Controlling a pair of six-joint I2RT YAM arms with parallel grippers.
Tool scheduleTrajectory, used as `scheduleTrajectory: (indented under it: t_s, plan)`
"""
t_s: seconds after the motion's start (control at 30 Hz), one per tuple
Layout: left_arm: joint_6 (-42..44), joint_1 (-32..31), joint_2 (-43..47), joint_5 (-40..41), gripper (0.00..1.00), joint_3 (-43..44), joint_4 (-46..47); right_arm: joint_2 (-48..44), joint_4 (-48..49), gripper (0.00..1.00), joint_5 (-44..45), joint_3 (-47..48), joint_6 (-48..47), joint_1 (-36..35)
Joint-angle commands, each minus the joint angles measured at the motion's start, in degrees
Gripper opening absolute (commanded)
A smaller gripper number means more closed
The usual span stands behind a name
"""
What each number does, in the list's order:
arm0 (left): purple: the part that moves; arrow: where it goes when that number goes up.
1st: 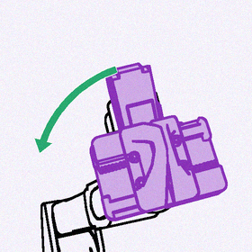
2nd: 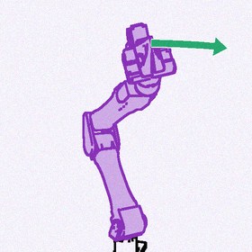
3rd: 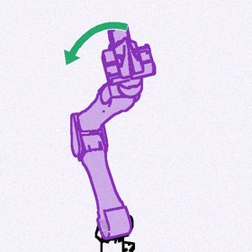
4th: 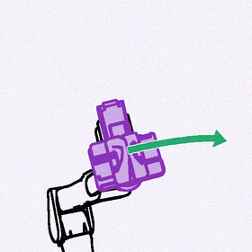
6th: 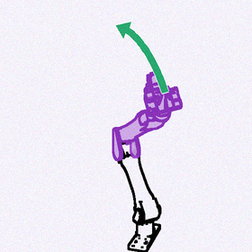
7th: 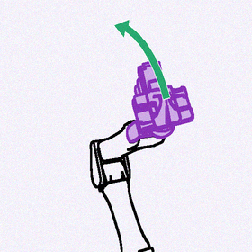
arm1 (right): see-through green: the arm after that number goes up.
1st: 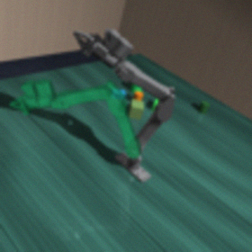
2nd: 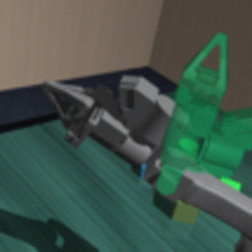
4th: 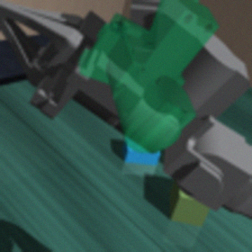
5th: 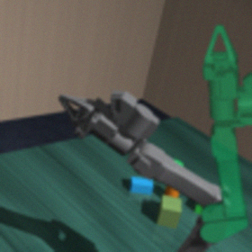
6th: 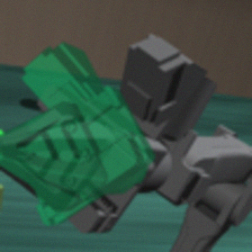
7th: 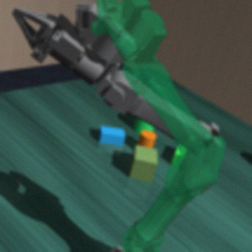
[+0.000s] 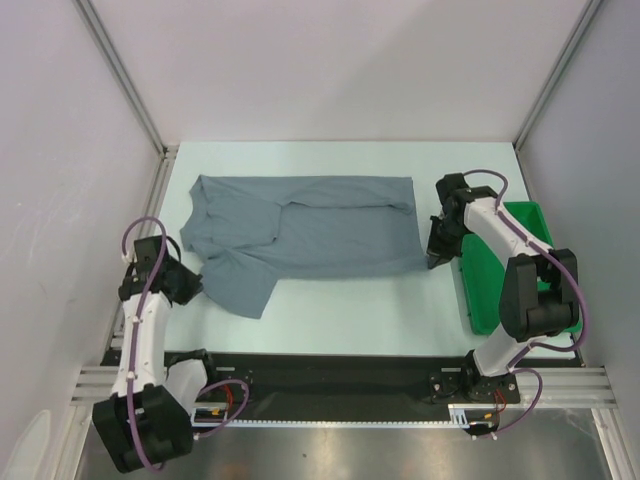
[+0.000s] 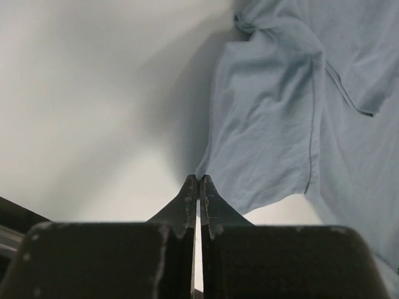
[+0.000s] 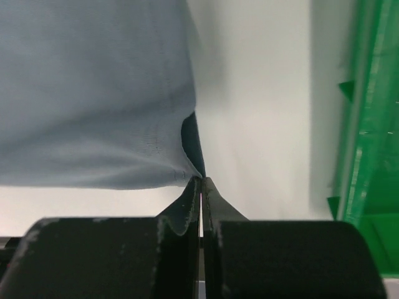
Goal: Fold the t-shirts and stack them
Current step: Fold the tshirt
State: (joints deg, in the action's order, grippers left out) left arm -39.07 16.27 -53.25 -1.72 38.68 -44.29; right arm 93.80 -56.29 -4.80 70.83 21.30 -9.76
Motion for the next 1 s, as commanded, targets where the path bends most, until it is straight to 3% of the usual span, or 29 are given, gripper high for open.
scheduleTrajectory:
  t_s: [0.0,0.53,0.97]
  plan:
    - [-1.9,-2.1,3.2,0.3,0.0,-0.5,-2.1,-1.3,-1.4,0.0,7.6,-1.2,-1.3,0.7]
    - [-5.5,-3.4,10.4,6.1,0.0,1.8,-15.6,2.7,-0.4,0.0,6.5,-2.4,-3.8,-1.0]
    - [-7.1,-2.9,14.8,5.8,0.0,4.4,-22.2,4.1,-0.2,0.0,5.8,-2.3,-4.1,-1.4]
